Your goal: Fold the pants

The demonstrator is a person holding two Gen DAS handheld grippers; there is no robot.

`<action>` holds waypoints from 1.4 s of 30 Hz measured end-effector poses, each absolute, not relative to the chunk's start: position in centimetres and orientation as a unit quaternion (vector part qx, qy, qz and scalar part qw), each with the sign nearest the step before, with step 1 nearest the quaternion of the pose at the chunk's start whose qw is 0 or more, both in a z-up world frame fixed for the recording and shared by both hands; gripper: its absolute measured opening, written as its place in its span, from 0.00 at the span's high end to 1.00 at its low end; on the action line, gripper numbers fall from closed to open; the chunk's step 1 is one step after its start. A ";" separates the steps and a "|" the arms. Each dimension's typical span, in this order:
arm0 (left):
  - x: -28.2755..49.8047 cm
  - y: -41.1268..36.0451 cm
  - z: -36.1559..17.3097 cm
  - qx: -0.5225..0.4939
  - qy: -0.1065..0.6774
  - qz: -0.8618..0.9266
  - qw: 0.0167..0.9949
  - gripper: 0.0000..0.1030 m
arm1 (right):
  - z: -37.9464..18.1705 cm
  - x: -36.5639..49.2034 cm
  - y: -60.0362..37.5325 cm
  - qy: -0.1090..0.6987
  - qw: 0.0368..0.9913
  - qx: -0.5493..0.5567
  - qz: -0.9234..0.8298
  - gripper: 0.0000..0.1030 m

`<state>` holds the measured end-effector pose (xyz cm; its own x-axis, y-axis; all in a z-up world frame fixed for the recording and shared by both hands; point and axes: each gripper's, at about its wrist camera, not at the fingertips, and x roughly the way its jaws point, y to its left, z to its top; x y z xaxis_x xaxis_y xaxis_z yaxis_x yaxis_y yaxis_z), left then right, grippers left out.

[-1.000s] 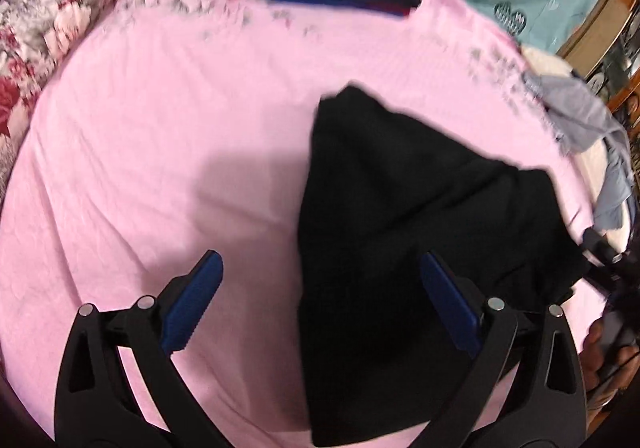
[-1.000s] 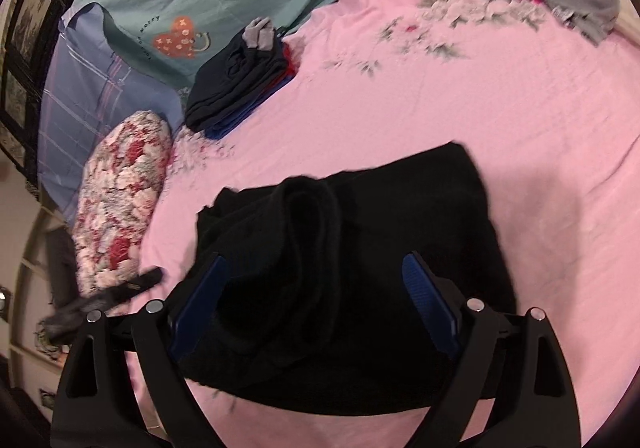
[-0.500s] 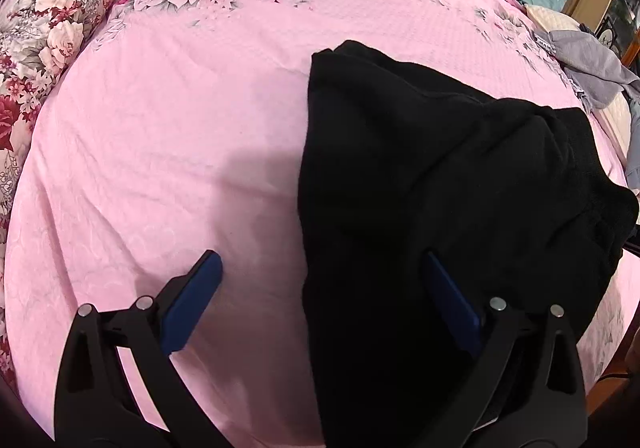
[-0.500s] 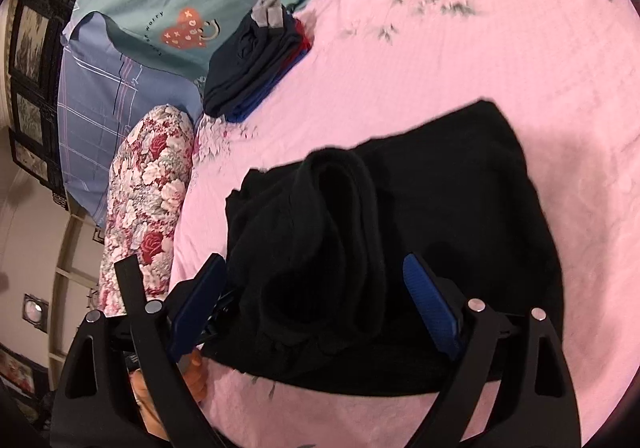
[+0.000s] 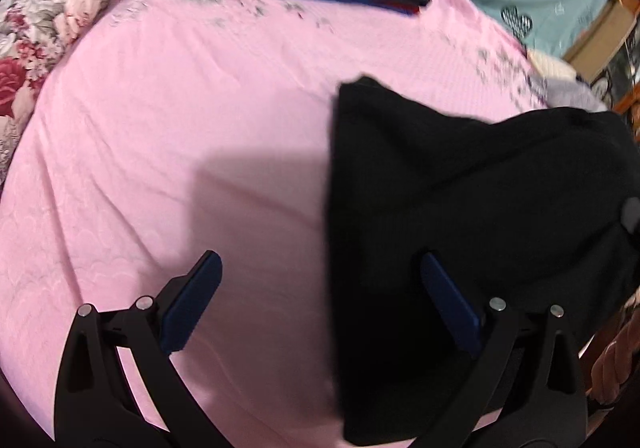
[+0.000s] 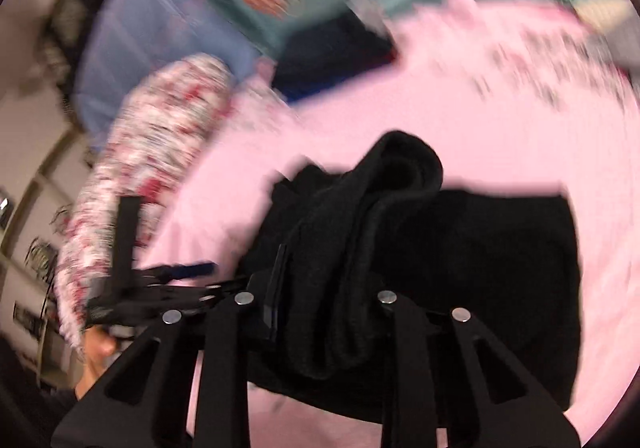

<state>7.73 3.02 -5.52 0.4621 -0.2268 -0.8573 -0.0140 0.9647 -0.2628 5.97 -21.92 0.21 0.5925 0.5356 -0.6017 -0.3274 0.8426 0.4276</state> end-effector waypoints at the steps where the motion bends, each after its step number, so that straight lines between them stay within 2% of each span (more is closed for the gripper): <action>1: 7.7 3.0 -5.1 -0.119 0.509 -0.063 0.850 0.02 | 1.4 5.5 -22.5 0.357 0.889 0.138 0.252 0.76; 4: 8.3 1.5 -4.8 -0.104 0.505 -0.070 0.854 0.02 | 3.3 4.3 -25.8 0.313 0.905 0.154 0.242 0.76; 7: 9.2 -0.7 -6.4 -0.085 0.529 -0.087 0.840 0.02 | 1.2 4.4 -29.3 0.342 0.903 0.170 0.195 0.74; 9: 9.6 -2.2 -7.5 -0.062 0.543 -0.092 0.832 0.02 | -2.4 5.3 -31.1 0.400 0.888 0.176 0.143 0.68; 11: 9.5 -3.1 -8.1 -0.040 0.540 -0.084 0.836 0.02 | -5.9 6.3 -32.0 0.460 0.871 0.152 0.086 0.53; 12: 9.4 -3.0 -7.9 -0.041 0.538 -0.086 0.838 0.02 | -6.9 6.4 -32.5 0.467 0.865 0.161 0.084 0.53; 13: 9.3 -2.8 -7.7 -0.042 0.538 -0.088 0.837 0.02 | -6.8 6.0 -33.0 0.457 0.868 0.172 0.091 0.48; 15: 9.4 -2.1 -7.0 -0.045 0.539 -0.085 0.837 0.02 | -5.8 5.3 -33.6 0.448 0.872 0.174 0.093 0.48; 19: 10.5 -0.8 -4.6 -0.068 0.510 -0.073 0.855 0.02 | -2.1 4.3 -34.5 0.378 0.912 0.150 0.052 0.48; 21: 12.0 -1.1 -3.6 -0.082 0.498 -0.081 0.859 0.02 | -0.5 4.3 -34.0 0.331 0.933 0.135 0.047 0.51; 22: 12.7 -1.6 -3.5 -0.082 0.497 -0.090 0.859 0.02 | -0.2 5.1 -33.3 0.331 0.931 0.135 0.071 0.55; 25: 15.1 -3.4 -4.3 -0.066 0.520 -0.097 0.846 0.02 | -0.7 7.6 -30.5 0.353 0.915 0.134 0.145 0.57; 26: 15.8 -4.1 -4.7 -0.067 0.526 -0.102 0.842 0.02 | -1.4 8.9 -29.0 0.374 0.903 0.129 0.165 0.60; 29: 17.6 -5.4 -6.7 -0.060 0.553 -0.104 0.825 0.02 | -3.8 11.4 -26.9 0.435 0.863 0.149 0.212 0.60; 33: 20.2 -5.0 -8.3 -0.020 0.543 -0.037 0.839 0.02 | -5.3 11.9 -29.0 0.459 0.866 0.124 0.157 0.62; 34: 20.6 -4.8 -8.3 -0.027 0.542 -0.038 0.839 0.02 | -5.3 11.5 -30.9 0.454 0.873 0.122 0.132 0.78; 35: 20.8 -4.6 -8.2 -0.035 0.545 -0.039 0.837 0.02 | -5.2 11.2 -32.2 0.450 0.875 0.130 0.120 0.87; 36: 20.9 -4.5 -8.1 -0.039 0.548 -0.039 0.835 0.02 | -5.3 10.5 -33.7 0.446 0.879 0.134 0.104 0.94; 37: 20.9 -4.4 -8.0 -0.042 0.550 -0.040 0.833 0.02 | -5.4 9.9 -34.8 0.444 0.880 0.140 0.095 0.97; 42: 18.2 -3.1 -6.5 -0.104 0.541 -0.058 0.832 0.02 | -3.5 6.7 -34.0 0.403 0.902 0.119 0.098 0.80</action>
<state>18.25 -3.07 -6.47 0.4069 -0.2086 -0.8893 -0.0157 0.9718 -0.2352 6.71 -33.95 -3.54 0.6551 0.2731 -0.7044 -0.0811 0.9524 0.2938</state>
